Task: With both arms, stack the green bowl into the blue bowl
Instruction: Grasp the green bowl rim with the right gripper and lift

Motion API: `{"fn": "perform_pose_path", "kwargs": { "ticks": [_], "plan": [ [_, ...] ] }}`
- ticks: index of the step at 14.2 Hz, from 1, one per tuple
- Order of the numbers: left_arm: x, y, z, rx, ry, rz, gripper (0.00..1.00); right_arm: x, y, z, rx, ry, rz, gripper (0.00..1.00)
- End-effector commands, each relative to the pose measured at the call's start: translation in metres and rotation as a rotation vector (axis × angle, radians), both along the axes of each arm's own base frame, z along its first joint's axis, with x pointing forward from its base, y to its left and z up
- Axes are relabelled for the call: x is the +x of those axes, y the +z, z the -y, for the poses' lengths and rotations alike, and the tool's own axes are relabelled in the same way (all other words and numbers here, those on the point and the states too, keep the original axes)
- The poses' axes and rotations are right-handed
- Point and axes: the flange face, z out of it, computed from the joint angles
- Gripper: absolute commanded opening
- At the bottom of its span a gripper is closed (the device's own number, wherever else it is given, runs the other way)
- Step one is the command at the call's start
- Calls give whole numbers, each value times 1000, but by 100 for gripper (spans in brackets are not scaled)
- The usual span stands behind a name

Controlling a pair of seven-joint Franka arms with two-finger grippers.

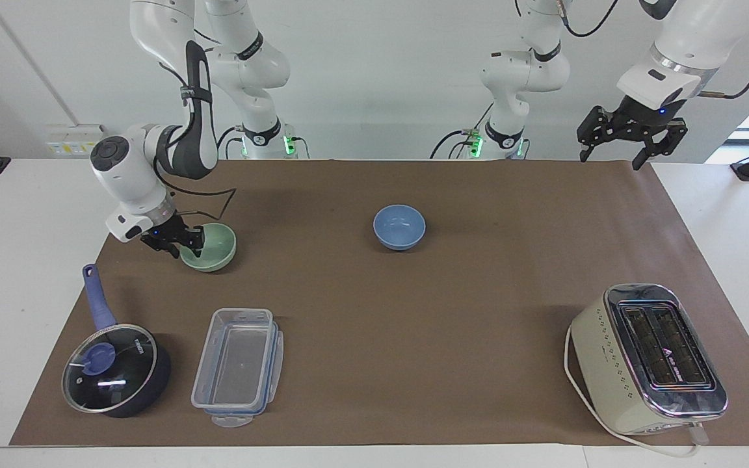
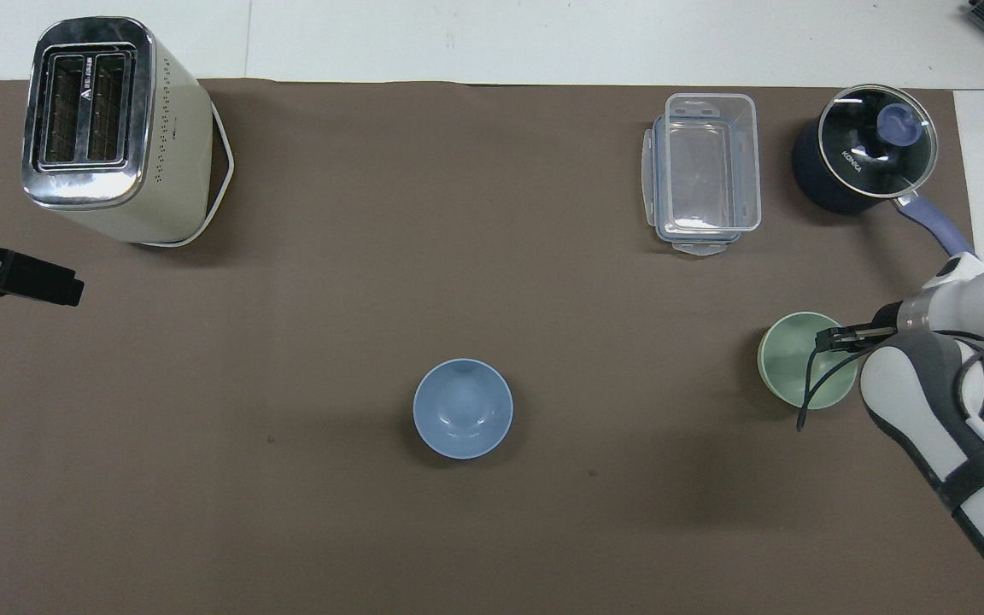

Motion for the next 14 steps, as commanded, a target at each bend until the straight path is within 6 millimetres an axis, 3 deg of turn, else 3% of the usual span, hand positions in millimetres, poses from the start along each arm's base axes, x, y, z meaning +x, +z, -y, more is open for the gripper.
{"fn": "perform_pose_path", "kwargs": {
  "ticks": [1,2,6,10,14],
  "plan": [
    [-7,0,-4,6,-6,3,100,0,-1,4,11,16,21,12],
    [-6,-1,-4,6,-6,2,100,1,-2,4,11,6,19,0],
    [-4,-1,-4,5,-5,11,100,9,5,5,9,14,27,0],
    [-4,-2,-4,6,-5,7,100,24,63,-9,16,37,55,0],
    [-4,-2,-5,6,1,6,100,37,117,-55,73,77,125,0]
  ]
}}
